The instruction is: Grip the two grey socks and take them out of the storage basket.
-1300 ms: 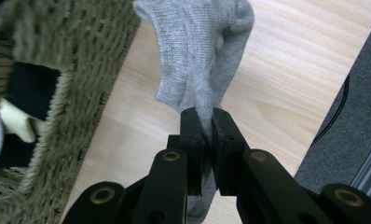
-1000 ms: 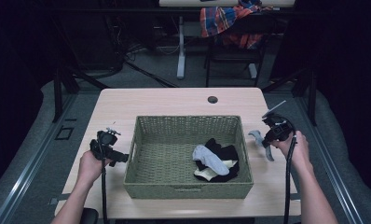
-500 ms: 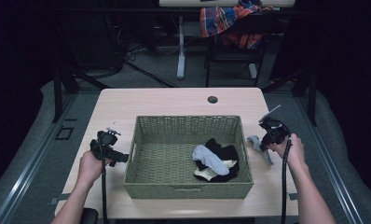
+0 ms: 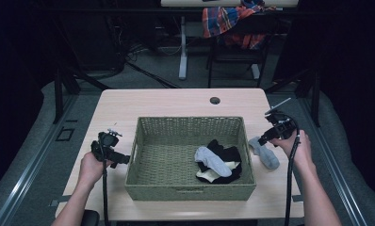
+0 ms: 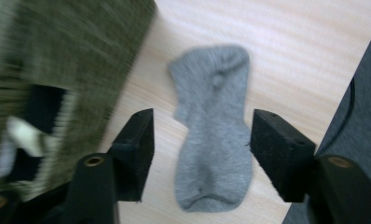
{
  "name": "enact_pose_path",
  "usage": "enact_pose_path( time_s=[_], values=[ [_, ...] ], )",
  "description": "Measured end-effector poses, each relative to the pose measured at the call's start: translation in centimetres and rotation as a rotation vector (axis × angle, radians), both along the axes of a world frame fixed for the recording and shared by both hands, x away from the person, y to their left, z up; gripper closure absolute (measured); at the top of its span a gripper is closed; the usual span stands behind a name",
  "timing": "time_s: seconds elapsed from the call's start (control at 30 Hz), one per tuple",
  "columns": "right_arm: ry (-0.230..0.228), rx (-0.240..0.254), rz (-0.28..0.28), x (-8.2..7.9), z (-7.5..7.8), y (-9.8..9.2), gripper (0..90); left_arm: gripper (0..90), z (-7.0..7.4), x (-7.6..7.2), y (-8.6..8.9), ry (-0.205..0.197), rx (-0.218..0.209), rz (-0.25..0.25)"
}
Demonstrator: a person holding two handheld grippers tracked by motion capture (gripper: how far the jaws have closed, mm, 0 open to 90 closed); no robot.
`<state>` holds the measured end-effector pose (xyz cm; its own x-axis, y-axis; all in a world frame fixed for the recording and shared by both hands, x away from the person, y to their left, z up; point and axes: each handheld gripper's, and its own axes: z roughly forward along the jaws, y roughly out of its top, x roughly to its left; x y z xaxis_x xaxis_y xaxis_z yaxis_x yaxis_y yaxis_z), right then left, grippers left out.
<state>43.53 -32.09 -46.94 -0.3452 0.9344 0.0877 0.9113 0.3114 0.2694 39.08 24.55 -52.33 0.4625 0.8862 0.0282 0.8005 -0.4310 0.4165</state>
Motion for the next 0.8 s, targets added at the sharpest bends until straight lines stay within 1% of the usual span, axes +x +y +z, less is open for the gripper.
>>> enact_pose_path(
  time_s=[0.1, 0.13, 0.17, 0.2, 0.23, 0.27, 0.3, 0.33, 0.37, 0.4, 0.43, 0.47, 0.5, 0.57, 0.67, 0.73, 0.8],
  values=[
    [-0.047, 0.034, 0.011, -0.6, 1.9, 0.3, 31.0, 1.8, 0.0, 0.0, 0.0, 0.0, 0.0, -0.001],
    [-0.053, 0.045, 0.019, -0.8, 2.5, 0.5, 27.8, 1.8, 0.0, 0.0, 0.0, 0.001, 0.0, -0.001],
    [-0.081, 0.058, 0.025, -1.0, 2.9, 0.8, 23.2, 1.8, 0.0, 0.0, 0.0, 0.0, 0.0, -0.001],
    [-0.078, 0.05, 0.046, -1.1, 3.4, 1.1, 19.2, 1.8, 0.0, 0.0, 0.0, -0.001, 0.0, 0.0],
    [-0.093, 0.053, 0.05, -1.2, 3.7, 1.4, 16.3, 1.8, 0.0, 0.0, 0.0, 0.0, 0.0, -0.001],
    [-0.097, 0.057, 0.07, -1.3, 4.1, 1.8, 14.6, 1.8, 0.0, 0.0, 0.0, 0.001, -0.001, 0.0],
    [-0.109, 0.058, 0.076, -1.5, 4.3, 2.2, 14.0, 1.7, 0.0, -0.1, 0.1, 0.001, -0.001, 0.001],
    [-0.109, 0.059, 0.094, -1.6, 4.6, 2.7, 12.3, 1.7, 0.0, -0.1, 0.1, 0.001, 0.0, 0.001],
    [-0.112, 0.056, 0.115, -1.6, 4.8, 3.1, 9.7, 1.7, 0.0, -0.2, 0.2, -0.003, -0.003, 0.007],
    [-0.119, 0.064, 0.122, -1.7, 4.9, 3.7, 8.1, 1.7, 0.0, -0.2, 0.3, -0.002, -0.002, 0.007],
    [-0.127, 0.053, 0.137, -1.7, 5.0, 4.2, 7.6, 1.7, 0.0, -0.2, 0.4, 0.004, -0.001, 0.008],
    [-0.132, 0.068, 0.15, -1.8, 5.2, 4.8, 7.0, 1.7, 0.0, -0.3, 0.5, -0.002, -0.005, 0.015],
    [-0.132, 0.084, 0.164, -1.9, 5.2, 5.3, 5.8, 1.7, 0.0, -0.3, 0.5, -0.002, -0.004, 0.019],
    [-0.124, 0.094, 0.196, -2.2, 5.3, 6.5, 4.8, 1.8, 0.1, -0.2, 0.4, -0.005, -0.005, 0.014],
    [-0.124, 0.092, 0.244, -2.7, 5.4, 8.2, 4.2, 1.7, 0.0, -0.2, 0.2, -0.003, -0.003, 0.0],
    [-0.129, 0.095, 0.279, -2.9, 5.5, 9.2, 3.5, 1.6, -0.1, -0.2, 0.3, 0.004, -0.001, 0.0],
    [-0.117, 0.098, 0.31, -3.1, 5.5, 10.3, 1.5, 1.6, 0.0, -0.3, 0.5, 0.005, -0.006, 0.011]
  ],
)
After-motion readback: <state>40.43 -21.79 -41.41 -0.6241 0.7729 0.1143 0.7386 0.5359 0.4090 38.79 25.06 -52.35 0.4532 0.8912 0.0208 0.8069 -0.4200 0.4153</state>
